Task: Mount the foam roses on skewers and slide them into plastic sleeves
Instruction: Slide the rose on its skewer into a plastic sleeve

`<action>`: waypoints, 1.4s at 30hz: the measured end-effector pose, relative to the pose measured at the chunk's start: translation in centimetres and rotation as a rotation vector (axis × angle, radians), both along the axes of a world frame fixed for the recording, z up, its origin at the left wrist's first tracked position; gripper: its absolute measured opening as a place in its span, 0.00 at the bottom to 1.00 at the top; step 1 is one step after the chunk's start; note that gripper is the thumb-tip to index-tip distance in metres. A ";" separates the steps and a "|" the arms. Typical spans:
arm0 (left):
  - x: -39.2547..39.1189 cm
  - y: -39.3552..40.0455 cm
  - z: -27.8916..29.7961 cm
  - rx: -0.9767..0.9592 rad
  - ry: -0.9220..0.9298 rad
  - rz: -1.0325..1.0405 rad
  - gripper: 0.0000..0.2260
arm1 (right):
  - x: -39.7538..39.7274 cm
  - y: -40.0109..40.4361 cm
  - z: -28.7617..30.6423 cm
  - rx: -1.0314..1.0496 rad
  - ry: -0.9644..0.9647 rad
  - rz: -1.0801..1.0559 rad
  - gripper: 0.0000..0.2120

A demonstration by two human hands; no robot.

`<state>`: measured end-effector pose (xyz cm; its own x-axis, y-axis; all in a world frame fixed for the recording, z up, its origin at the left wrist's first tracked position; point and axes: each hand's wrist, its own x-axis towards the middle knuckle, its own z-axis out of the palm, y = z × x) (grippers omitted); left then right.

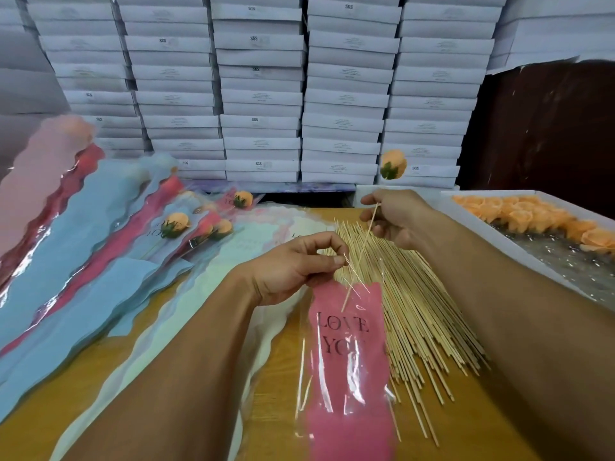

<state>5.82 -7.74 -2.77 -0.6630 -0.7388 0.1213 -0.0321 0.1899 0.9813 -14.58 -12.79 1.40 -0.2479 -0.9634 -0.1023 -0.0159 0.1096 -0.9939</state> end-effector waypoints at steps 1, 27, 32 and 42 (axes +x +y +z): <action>0.0 0.0 0.0 -0.004 -0.004 0.009 0.07 | 0.2 0.5 -0.3 -0.013 0.010 0.023 0.09; -0.9 0.2 0.3 0.163 0.340 0.050 0.02 | 1.5 6.5 -2.8 -0.161 0.159 0.333 0.27; -1.0 0.5 0.2 0.157 0.248 -0.050 0.02 | 0.7 6.2 -2.0 -0.212 -0.158 0.233 0.16; -1.0 0.8 0.3 0.137 0.164 -0.134 0.02 | 0.5 6.4 -2.2 -0.181 -0.201 0.320 0.11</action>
<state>4.83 -6.97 -2.45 -0.7360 -0.6624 0.1400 0.1464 0.0462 0.9881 -14.10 -6.41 -0.75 0.0744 -0.9954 0.0600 0.1760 -0.0461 -0.9833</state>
